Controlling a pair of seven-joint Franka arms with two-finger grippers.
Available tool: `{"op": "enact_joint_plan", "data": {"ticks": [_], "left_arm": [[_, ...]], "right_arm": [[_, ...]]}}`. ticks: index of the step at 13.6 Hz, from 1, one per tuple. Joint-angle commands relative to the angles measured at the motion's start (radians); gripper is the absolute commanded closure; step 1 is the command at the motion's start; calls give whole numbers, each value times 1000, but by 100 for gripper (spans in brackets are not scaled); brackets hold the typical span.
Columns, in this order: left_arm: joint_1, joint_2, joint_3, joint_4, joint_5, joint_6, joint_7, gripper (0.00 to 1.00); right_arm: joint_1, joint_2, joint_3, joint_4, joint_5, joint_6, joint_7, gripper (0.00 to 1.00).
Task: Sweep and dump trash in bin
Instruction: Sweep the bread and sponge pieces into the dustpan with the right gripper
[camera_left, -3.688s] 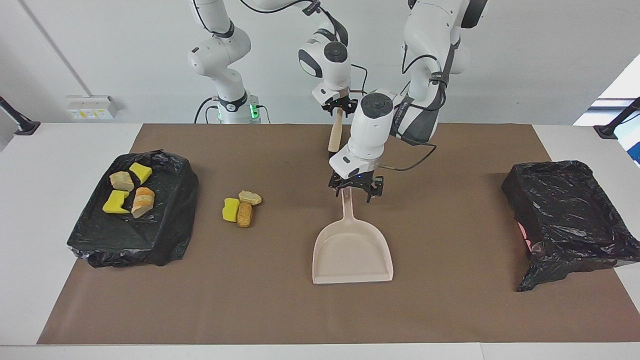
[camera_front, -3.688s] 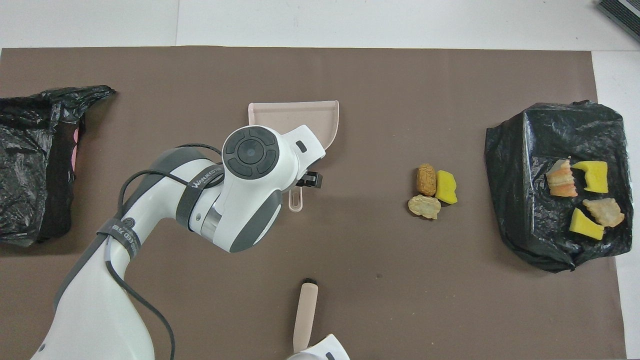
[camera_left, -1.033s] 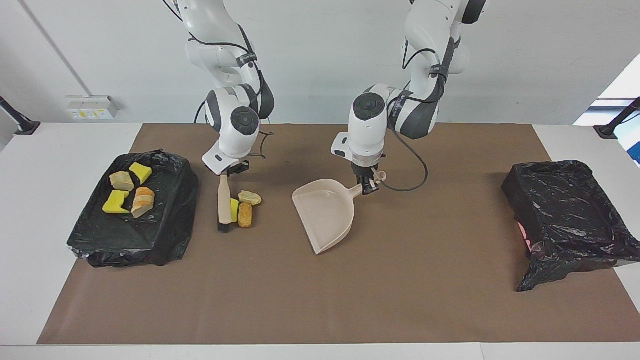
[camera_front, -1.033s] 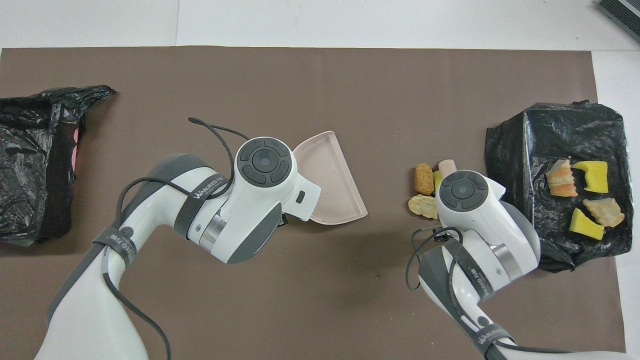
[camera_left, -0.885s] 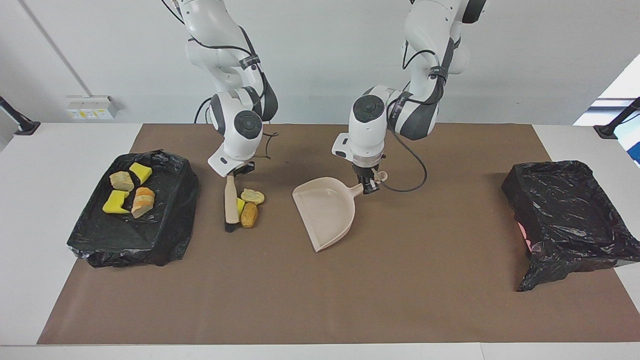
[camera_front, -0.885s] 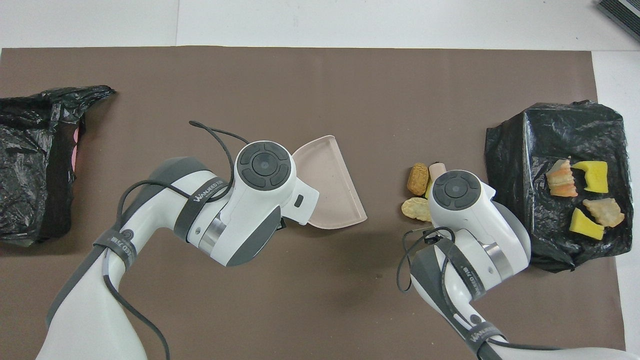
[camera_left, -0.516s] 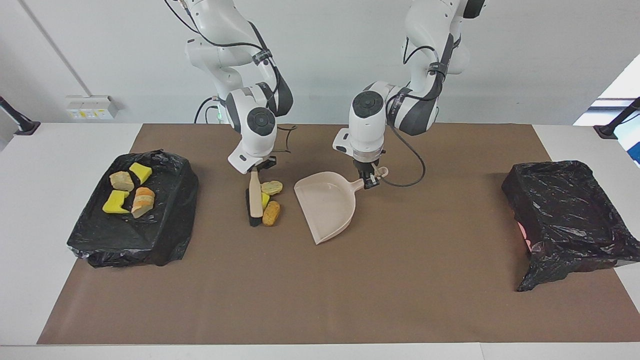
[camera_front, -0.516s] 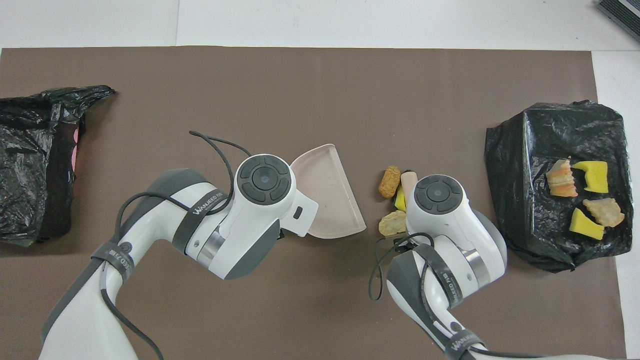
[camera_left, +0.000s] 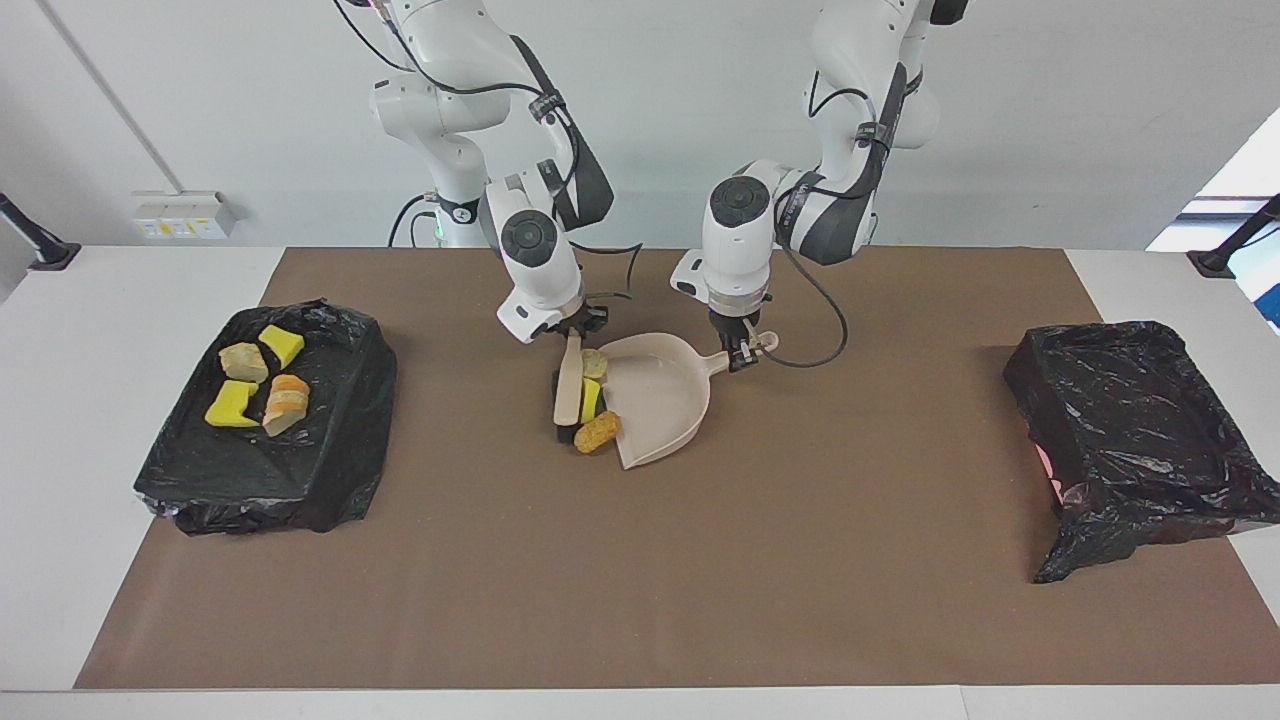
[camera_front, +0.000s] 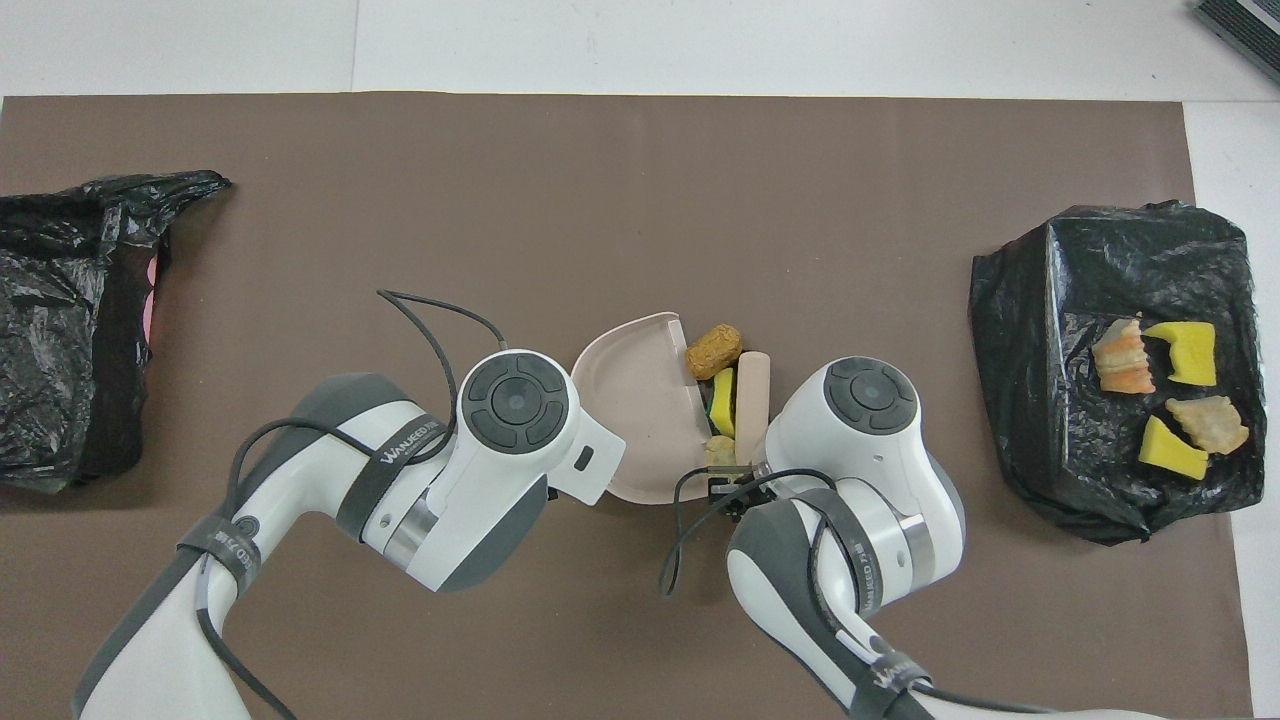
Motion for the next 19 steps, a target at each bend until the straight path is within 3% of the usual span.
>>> {"op": "enact_joint_plan", "data": {"ticks": [1,3,5,8,9,11,13,15,19], "left_arm": [[-14,-32,11,-43,18,33,4,100],[-13,-31,11,-43,17,34,4,100],[-8,-31,11,-43,18,41,4,100],[-2,-29,11,-43,17,42,-7,100],[-2,-29,11,-43,17,39,-8,100],[-2,-29,13,-43,17,38,-8,100],[0,-29,13,-43,17,36,-8,100],[0,-31,13,-46,17,30,-8,100],[0,-32,13,-49,17,31,-7,100]], "right_arm": [[20,40,6,52,127,-11,-4,100],[20,20,7,78,134,-72,-10,100],[6,-6,6,130,150,-207,-31,100],[-53,-71,-5,159,127,-325,-163,100],[-73,-69,-7,161,81,-321,-265,100],[-75,-48,-4,162,-134,-261,-355,100],[-69,44,-2,240,-330,-258,-424,100],[-69,90,-2,312,-430,-276,-462,100],[-72,115,-8,303,-536,-290,-460,100]]}}
